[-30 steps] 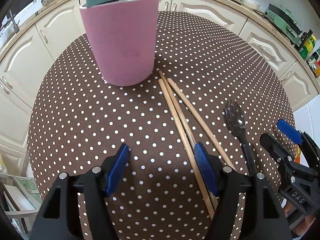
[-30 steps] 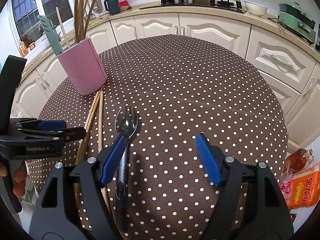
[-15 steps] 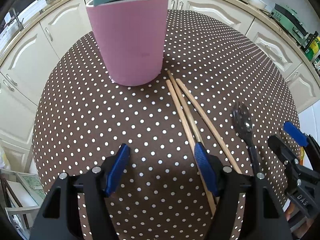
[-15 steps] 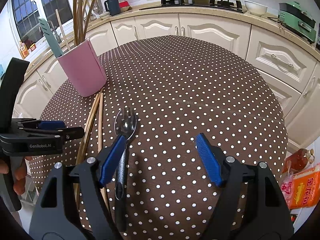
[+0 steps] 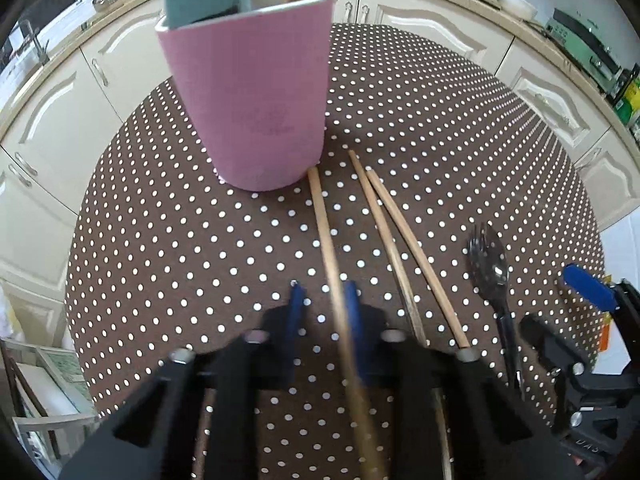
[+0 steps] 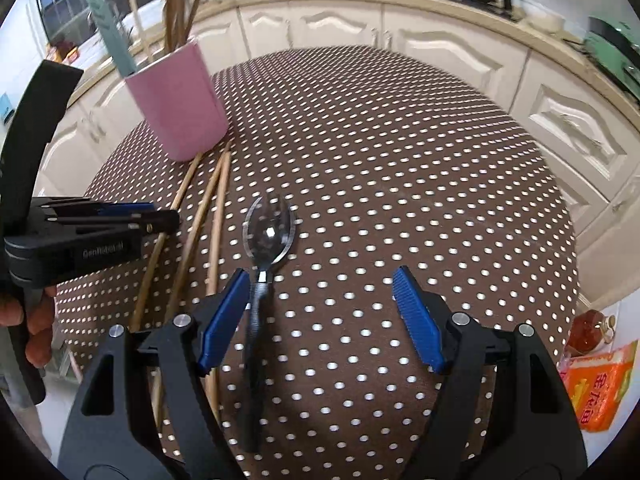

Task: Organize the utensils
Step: 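Grasp a wooden chopstick with the left tool while the right tool grasps the metal fork, then lift the chopstick and fork upright and carry them above the pink cup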

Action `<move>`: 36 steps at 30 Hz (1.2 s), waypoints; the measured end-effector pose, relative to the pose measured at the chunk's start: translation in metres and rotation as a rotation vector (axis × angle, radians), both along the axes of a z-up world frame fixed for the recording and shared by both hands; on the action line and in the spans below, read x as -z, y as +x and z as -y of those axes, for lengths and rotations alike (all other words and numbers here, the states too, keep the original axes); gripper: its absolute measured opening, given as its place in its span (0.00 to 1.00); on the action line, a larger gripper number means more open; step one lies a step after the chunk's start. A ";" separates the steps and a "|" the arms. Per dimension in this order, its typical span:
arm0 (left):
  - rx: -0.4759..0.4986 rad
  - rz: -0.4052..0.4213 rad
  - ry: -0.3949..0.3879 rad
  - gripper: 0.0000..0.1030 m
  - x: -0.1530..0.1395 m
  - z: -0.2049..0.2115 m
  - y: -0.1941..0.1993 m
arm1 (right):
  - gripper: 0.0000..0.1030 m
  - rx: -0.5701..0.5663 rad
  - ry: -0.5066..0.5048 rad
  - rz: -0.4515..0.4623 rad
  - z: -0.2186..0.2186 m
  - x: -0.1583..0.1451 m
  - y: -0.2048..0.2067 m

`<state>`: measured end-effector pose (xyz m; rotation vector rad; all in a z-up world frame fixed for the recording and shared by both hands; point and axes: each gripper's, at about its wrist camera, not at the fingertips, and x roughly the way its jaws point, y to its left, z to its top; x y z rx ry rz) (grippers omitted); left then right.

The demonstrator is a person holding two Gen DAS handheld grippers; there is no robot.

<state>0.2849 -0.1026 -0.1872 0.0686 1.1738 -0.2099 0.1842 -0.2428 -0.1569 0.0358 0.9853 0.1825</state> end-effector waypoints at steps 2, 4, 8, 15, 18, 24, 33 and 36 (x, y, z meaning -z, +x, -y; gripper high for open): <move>-0.001 -0.001 -0.029 0.06 0.001 -0.009 -0.003 | 0.71 -0.025 0.015 -0.036 -0.006 0.000 0.007; 0.003 0.003 -0.054 0.05 0.001 -0.015 -0.008 | 0.71 -0.049 -0.009 -0.068 -0.014 0.003 0.012; 0.011 -0.004 -0.129 0.05 -0.002 -0.028 -0.024 | 0.60 -0.084 -0.040 -0.132 -0.029 0.009 0.021; 0.041 0.044 -0.217 0.05 -0.014 -0.052 -0.051 | 0.17 -0.104 -0.119 -0.170 -0.044 0.010 0.033; 0.062 0.075 -0.251 0.05 -0.023 -0.059 -0.064 | 0.12 -0.092 -0.079 -0.173 -0.043 0.009 0.038; 0.078 0.165 -0.302 0.05 -0.047 -0.073 -0.090 | 0.12 -0.065 -0.010 -0.082 -0.034 -0.010 0.031; 0.123 0.475 -0.420 0.05 -0.103 -0.102 -0.147 | 0.12 -0.051 0.203 0.189 0.000 -0.062 -0.003; 0.125 0.576 -0.423 0.05 -0.119 -0.105 -0.153 | 0.12 -0.050 0.254 0.287 -0.003 -0.076 -0.012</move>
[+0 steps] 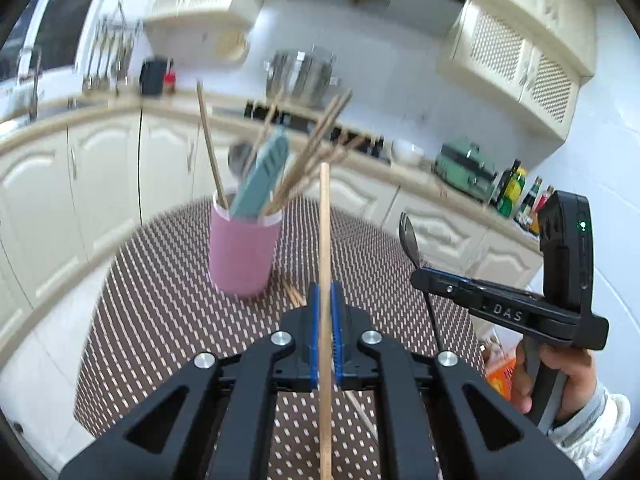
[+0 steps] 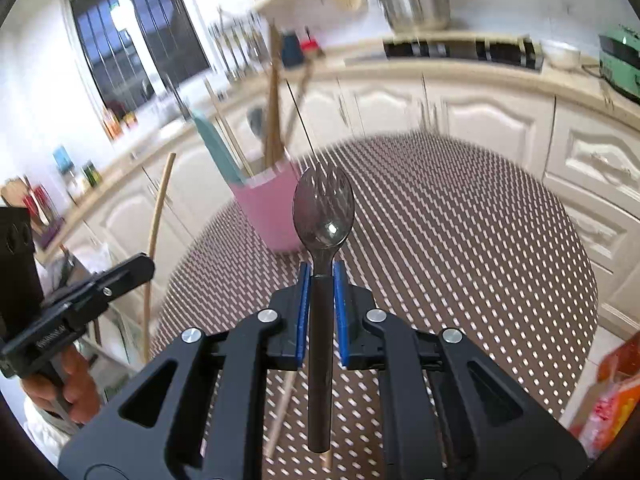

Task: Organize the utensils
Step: 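Lift the chopstick and fork upright and carry them above the pink cup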

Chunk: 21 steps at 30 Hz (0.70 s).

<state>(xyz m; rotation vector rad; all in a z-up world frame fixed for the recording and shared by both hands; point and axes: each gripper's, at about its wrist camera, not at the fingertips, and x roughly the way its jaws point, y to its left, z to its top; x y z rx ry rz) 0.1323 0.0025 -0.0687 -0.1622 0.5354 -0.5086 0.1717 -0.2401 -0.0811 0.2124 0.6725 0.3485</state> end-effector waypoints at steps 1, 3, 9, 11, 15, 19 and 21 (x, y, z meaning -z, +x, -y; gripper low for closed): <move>-0.005 0.027 -0.011 0.05 -0.004 -0.003 -0.002 | 0.12 0.002 0.016 0.040 -0.003 -0.007 0.000; -0.020 0.084 -0.053 0.05 -0.012 -0.014 -0.002 | 0.12 0.005 0.041 0.105 -0.010 -0.016 -0.009; -0.120 0.279 -0.161 0.05 -0.038 -0.037 0.007 | 0.12 -0.014 0.115 0.252 -0.026 -0.036 -0.006; -0.142 0.342 -0.179 0.05 -0.044 -0.037 0.016 | 0.12 -0.021 0.135 0.286 -0.035 -0.040 0.003; -0.168 0.410 -0.193 0.05 -0.052 -0.034 0.047 | 0.12 -0.008 0.161 0.378 -0.046 -0.045 0.021; -0.200 0.443 -0.206 0.05 -0.058 -0.034 0.077 | 0.12 -0.005 0.175 0.433 -0.058 -0.045 0.048; -0.209 0.449 -0.217 0.05 -0.060 -0.035 0.091 | 0.12 0.002 0.185 0.463 -0.062 -0.044 0.061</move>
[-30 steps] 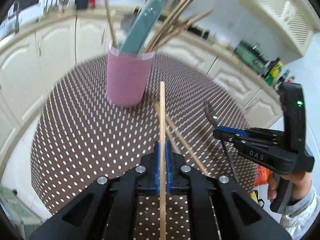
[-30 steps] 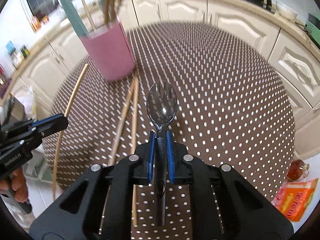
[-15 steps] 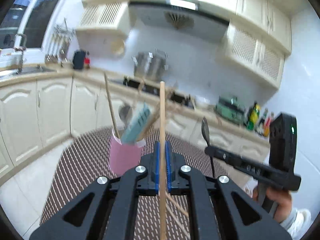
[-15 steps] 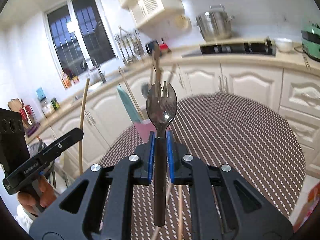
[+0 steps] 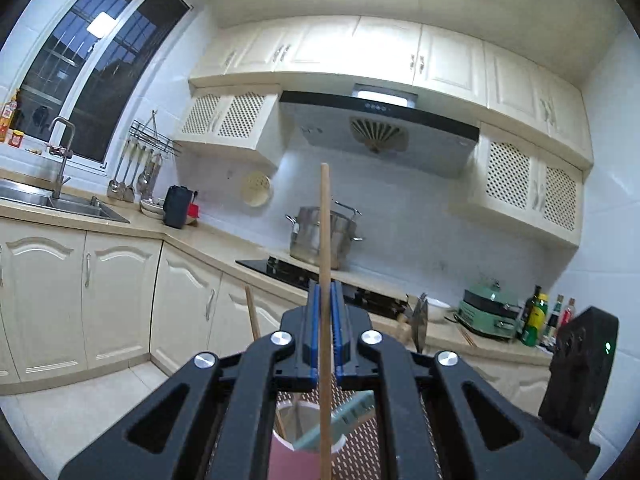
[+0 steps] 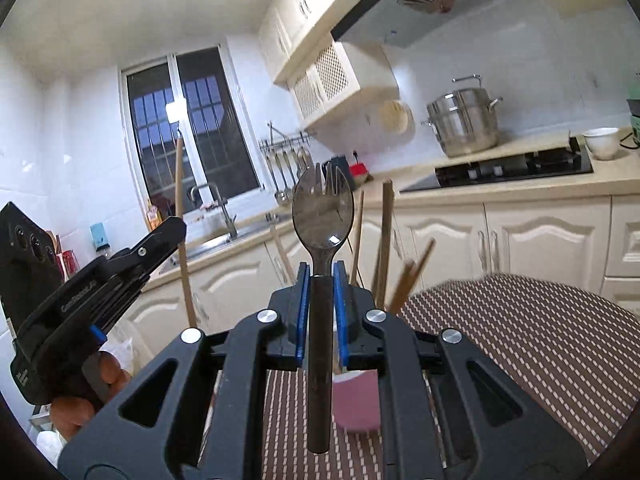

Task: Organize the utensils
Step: 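Lift the chopstick and fork upright and carry them above the pink cup, then lower the fork into the pink cup with the right tool while the left tool lowers its chopstick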

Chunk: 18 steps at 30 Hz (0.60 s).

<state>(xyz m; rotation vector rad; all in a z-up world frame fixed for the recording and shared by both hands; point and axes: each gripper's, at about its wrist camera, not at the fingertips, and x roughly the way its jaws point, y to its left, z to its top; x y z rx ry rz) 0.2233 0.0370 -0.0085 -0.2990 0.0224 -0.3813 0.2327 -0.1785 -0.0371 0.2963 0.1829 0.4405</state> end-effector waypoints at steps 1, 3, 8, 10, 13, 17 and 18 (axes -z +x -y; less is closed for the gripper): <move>-0.007 0.004 -0.005 0.05 0.000 0.001 0.008 | 0.12 0.001 0.003 0.011 -0.001 0.001 0.003; -0.017 0.014 -0.008 0.05 0.000 0.003 0.022 | 0.12 0.010 0.005 0.043 -0.004 0.002 0.013; -0.068 0.046 0.002 0.05 0.005 0.012 0.048 | 0.12 0.028 -0.004 0.089 -0.008 0.006 0.031; -0.077 0.053 0.006 0.05 0.008 0.014 0.057 | 0.12 0.033 0.000 0.093 -0.008 0.008 0.038; -0.091 0.060 -0.006 0.05 0.012 0.016 0.070 | 0.12 0.033 -0.001 0.103 -0.010 0.014 0.046; -0.092 0.053 -0.015 0.05 0.020 0.016 0.080 | 0.12 0.022 -0.013 0.110 -0.014 0.022 0.048; -0.085 0.048 -0.012 0.05 0.023 0.017 0.084 | 0.12 0.020 -0.010 0.110 -0.014 0.023 0.049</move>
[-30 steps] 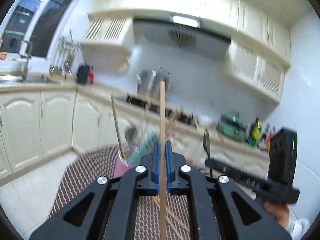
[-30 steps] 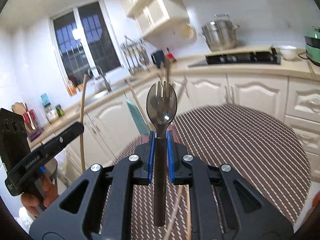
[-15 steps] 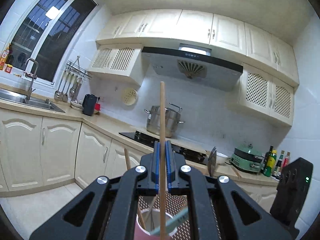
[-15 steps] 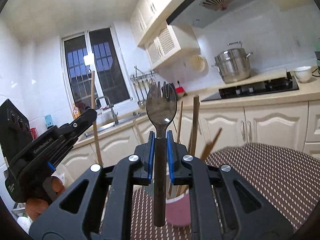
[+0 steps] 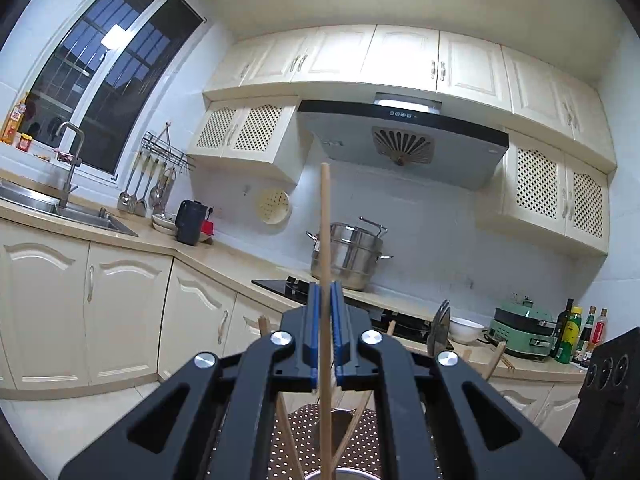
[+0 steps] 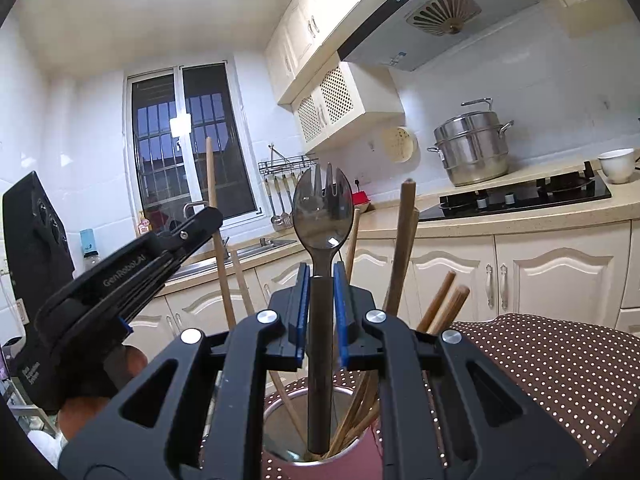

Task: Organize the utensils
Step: 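Lower the fork into the pink cup with the right tool while the left tool lowers its chopstick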

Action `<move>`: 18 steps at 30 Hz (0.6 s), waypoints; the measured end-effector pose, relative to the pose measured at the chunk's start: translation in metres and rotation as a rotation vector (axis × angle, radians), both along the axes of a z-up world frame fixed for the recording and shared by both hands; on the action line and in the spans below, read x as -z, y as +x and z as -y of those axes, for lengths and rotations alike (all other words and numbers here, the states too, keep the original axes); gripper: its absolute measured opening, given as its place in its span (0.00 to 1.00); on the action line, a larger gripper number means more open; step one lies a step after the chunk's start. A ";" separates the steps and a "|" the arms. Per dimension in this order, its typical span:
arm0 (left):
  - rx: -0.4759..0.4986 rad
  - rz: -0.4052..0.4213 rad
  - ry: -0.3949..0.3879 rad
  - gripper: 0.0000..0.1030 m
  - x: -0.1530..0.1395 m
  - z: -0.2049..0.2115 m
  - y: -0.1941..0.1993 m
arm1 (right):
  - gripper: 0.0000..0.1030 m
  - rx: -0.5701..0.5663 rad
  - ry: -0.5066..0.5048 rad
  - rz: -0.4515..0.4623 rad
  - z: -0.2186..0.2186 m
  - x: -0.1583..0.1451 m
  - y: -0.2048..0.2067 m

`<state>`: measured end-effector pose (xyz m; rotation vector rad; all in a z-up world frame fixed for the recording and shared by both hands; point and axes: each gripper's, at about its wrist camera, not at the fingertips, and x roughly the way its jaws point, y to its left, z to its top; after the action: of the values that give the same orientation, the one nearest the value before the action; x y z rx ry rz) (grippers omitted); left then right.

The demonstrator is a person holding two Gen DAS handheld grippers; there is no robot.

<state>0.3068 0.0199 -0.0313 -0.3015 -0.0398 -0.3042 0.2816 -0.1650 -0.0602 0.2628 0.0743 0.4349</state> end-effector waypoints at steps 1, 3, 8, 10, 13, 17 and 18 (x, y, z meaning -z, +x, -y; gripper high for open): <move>0.001 -0.001 0.001 0.05 0.002 0.001 0.001 | 0.12 -0.001 0.002 -0.002 0.000 0.001 0.001; 0.008 -0.008 0.007 0.05 0.006 0.002 0.003 | 0.12 -0.003 0.005 -0.003 0.001 0.002 0.003; 0.021 -0.048 0.015 0.05 0.020 0.001 0.002 | 0.12 -0.011 -0.007 -0.018 0.000 0.007 0.004; 0.022 -0.058 0.023 0.05 0.023 0.001 0.000 | 0.12 -0.014 -0.012 -0.027 -0.001 0.009 0.004; 0.023 -0.074 0.034 0.05 0.028 -0.003 -0.008 | 0.12 -0.009 -0.033 -0.031 -0.002 0.012 0.000; 0.039 -0.092 0.043 0.05 0.032 -0.009 -0.021 | 0.12 -0.005 -0.051 -0.046 -0.002 0.013 -0.007; 0.040 -0.097 0.049 0.05 0.033 -0.010 -0.024 | 0.12 -0.004 -0.056 -0.054 -0.002 0.012 -0.008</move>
<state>0.2833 0.0296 -0.0642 -0.2688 0.0693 -0.3299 0.2731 -0.1626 -0.0727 0.2190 0.1400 0.4287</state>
